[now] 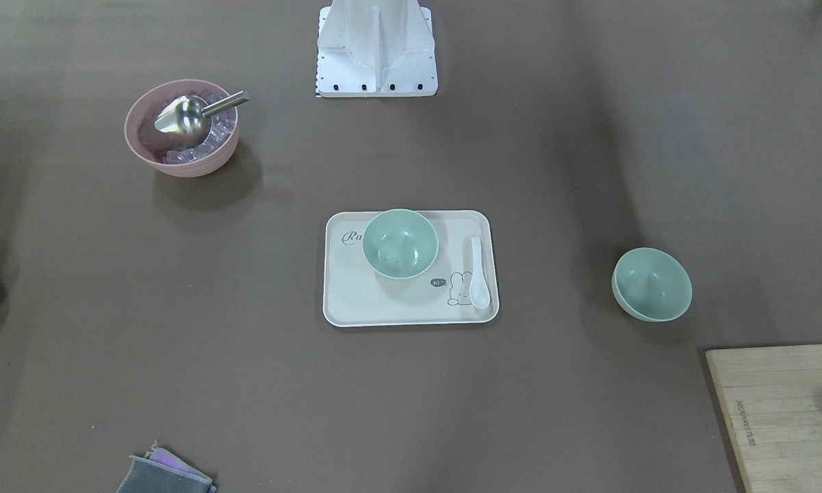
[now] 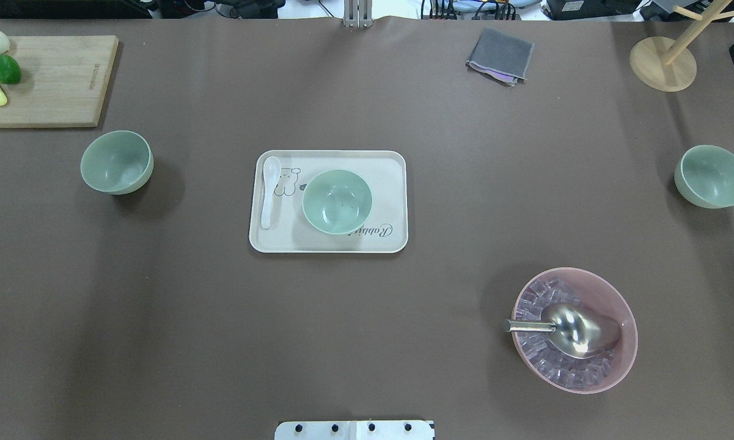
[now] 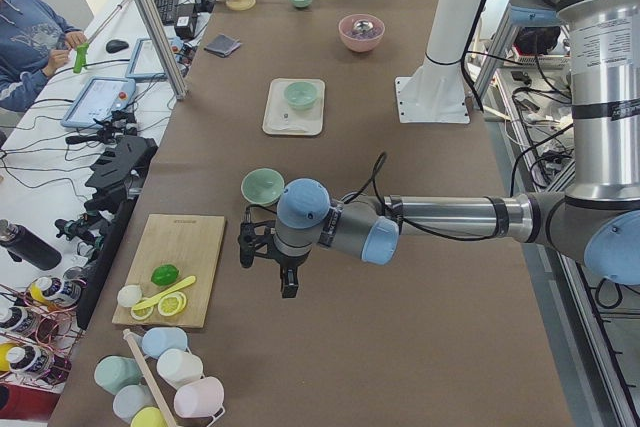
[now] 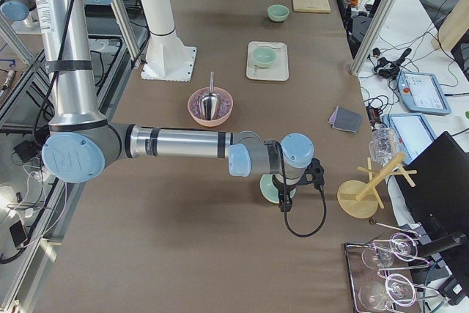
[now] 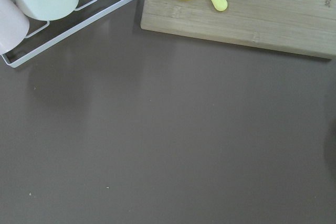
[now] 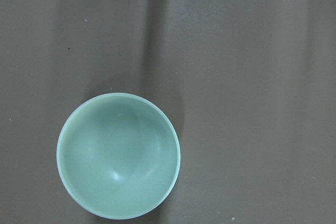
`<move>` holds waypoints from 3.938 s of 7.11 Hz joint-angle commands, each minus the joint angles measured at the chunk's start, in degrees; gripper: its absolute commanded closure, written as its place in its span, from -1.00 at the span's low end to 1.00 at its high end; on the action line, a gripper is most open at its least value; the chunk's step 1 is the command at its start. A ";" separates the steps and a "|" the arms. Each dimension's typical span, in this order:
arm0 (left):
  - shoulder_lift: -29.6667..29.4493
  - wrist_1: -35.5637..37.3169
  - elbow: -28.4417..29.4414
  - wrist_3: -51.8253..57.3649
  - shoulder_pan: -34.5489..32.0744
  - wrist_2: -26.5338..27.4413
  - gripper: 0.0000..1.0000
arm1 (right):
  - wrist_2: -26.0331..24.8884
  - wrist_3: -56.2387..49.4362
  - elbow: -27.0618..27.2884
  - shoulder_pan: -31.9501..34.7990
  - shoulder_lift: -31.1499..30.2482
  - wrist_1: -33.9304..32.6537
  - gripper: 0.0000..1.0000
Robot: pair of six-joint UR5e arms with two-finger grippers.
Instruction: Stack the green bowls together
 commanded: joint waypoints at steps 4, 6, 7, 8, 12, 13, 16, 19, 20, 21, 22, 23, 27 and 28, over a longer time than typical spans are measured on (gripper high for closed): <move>-0.40 0.17 -1.97 -0.68 6.12 -0.34 -0.96 | -3.12 0.27 -0.27 -1.46 -0.04 1.78 -1.00; -4.43 -2.19 -1.63 -9.00 11.92 -0.16 -0.96 | -3.30 0.27 -4.72 -4.70 2.40 5.56 -1.00; -5.23 -3.25 -1.54 -13.21 16.47 0.97 -0.96 | -3.21 0.45 -8.15 -5.32 3.03 9.14 -1.00; -6.28 -4.65 -1.54 -17.43 18.86 2.63 -0.96 | -3.30 2.54 -11.32 -6.63 3.91 12.83 -1.00; -8.66 -5.02 -0.39 -18.79 21.52 2.74 -0.96 | -3.21 7.66 -18.46 -10.42 6.47 19.19 -0.97; -8.75 -5.02 -0.39 -18.96 21.52 2.74 -0.96 | -3.30 7.48 -18.64 -10.43 6.29 19.29 -0.93; -8.84 -5.02 -0.39 -19.31 21.96 2.65 -0.96 | -3.12 10.02 -18.82 -10.69 5.50 19.20 0.64; -9.02 -5.02 -0.39 -21.94 23.88 2.82 -0.96 | -2.59 12.40 -17.68 -10.69 5.85 19.29 1.00; -10.67 -5.02 -0.39 -25.61 26.68 5.87 -0.96 | -2.33 13.10 -16.29 -10.60 6.29 19.20 1.00; -11.56 -5.02 -0.39 -28.25 31.15 9.30 -0.94 | -1.81 16.85 -14.53 -10.69 7.07 19.29 1.00; -11.57 -5.02 -0.22 -28.19 33.02 10.81 -0.93 | -0.06 19.50 -12.51 -10.69 8.47 18.77 1.00; -12.09 -5.02 1.00 -28.02 33.73 10.74 -0.86 | 2.13 25.09 -10.49 -10.78 10.05 18.76 1.00; -18.68 -5.10 7.50 -27.58 33.57 9.86 -0.74 | 1.10 50.67 2.51 -20.60 12.69 18.76 1.00; -18.77 -5.37 8.65 -27.49 33.56 9.86 -0.72 | -1.25 56.99 4.71 -23.93 14.19 18.76 1.00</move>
